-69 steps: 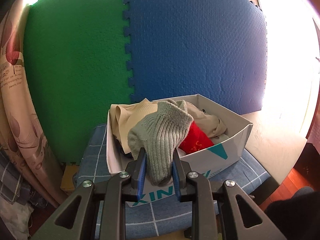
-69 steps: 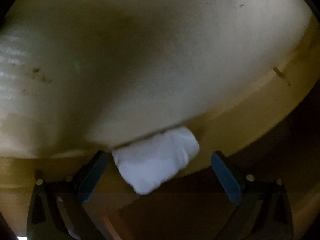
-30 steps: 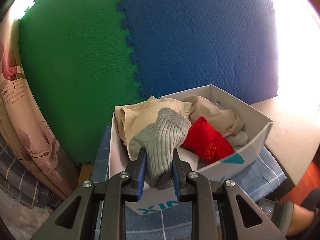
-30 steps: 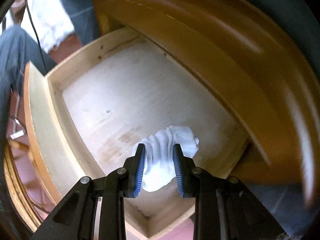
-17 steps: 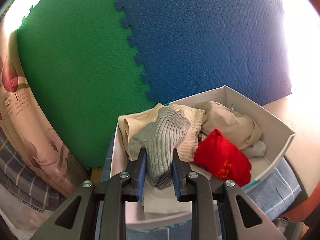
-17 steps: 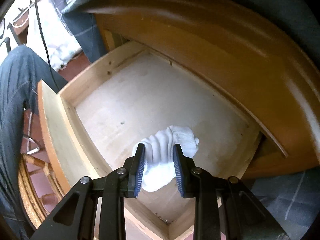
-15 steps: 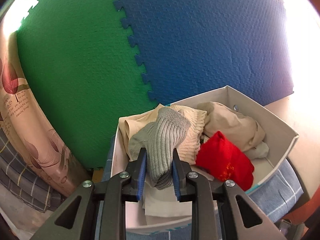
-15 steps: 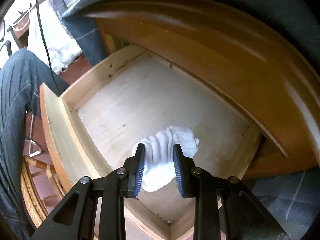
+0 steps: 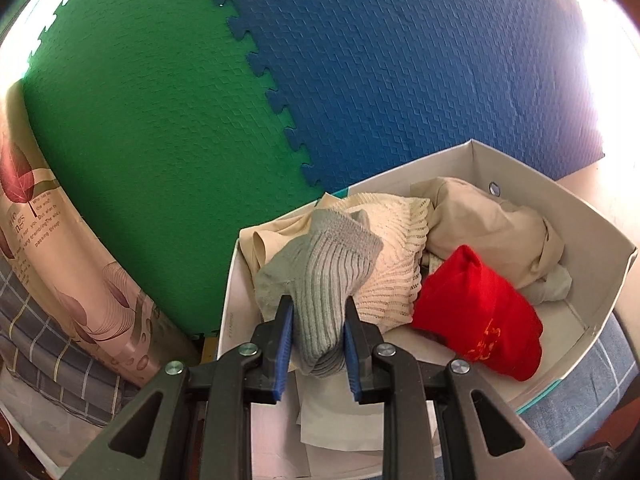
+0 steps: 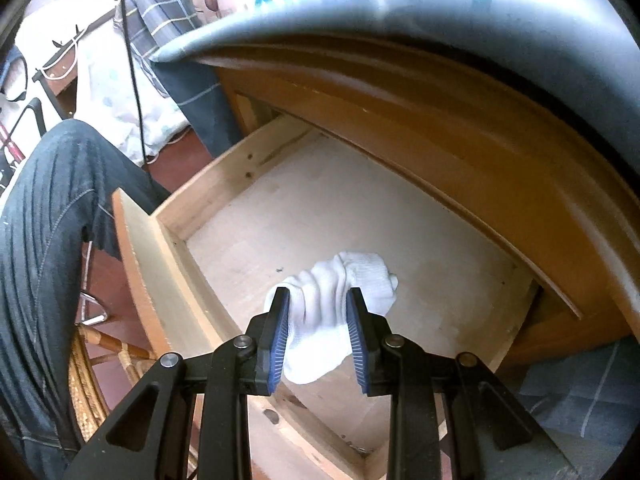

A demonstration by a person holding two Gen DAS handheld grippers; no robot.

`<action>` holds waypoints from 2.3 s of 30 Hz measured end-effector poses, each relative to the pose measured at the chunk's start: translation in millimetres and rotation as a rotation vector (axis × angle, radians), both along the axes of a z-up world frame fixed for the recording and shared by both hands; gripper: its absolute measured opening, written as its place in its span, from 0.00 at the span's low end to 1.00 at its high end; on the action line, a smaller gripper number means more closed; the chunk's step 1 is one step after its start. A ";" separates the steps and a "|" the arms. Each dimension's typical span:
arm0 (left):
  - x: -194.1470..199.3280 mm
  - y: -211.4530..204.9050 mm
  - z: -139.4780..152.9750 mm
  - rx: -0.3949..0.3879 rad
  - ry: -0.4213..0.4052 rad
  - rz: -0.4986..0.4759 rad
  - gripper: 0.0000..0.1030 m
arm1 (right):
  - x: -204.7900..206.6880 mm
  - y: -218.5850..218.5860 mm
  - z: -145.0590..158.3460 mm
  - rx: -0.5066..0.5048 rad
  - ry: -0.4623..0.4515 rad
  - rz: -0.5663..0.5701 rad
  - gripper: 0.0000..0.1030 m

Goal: Take underwear out of drawer
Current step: 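Drop grey sock into box with left gripper while right gripper lifts white sock, then carry the white sock over the box with the right gripper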

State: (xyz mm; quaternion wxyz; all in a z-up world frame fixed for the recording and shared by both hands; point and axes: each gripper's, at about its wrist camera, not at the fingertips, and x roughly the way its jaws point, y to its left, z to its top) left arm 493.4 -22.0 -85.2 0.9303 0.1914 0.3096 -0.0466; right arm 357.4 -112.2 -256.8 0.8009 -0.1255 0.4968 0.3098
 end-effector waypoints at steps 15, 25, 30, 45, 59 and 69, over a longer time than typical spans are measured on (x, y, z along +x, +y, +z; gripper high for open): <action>14.3 18.1 -14.9 -0.144 0.100 0.002 0.31 | -34.0 -57.2 82.2 0.316 -0.099 -0.119 0.25; -15.6 42.0 -5.2 -0.266 -0.036 -0.018 0.67 | -63.4 -85.6 162.2 0.388 -0.199 -0.177 0.25; -34.3 65.3 0.0 -0.327 -0.092 -0.012 0.69 | -75.7 -91.1 183.8 0.375 -0.239 -0.206 0.25; -150.3 154.8 -59.4 -0.471 -0.148 0.082 0.72 | -71.9 -99.0 205.3 0.300 -0.299 -0.312 0.25; -159.2 112.6 -161.7 -0.347 0.210 0.064 0.72 | 5.0 -52.0 314.5 0.242 -0.503 -0.345 0.26; -165.1 96.4 -174.3 -0.300 0.232 0.023 0.72 | 66.7 -9.7 317.1 0.167 -0.468 -0.401 0.26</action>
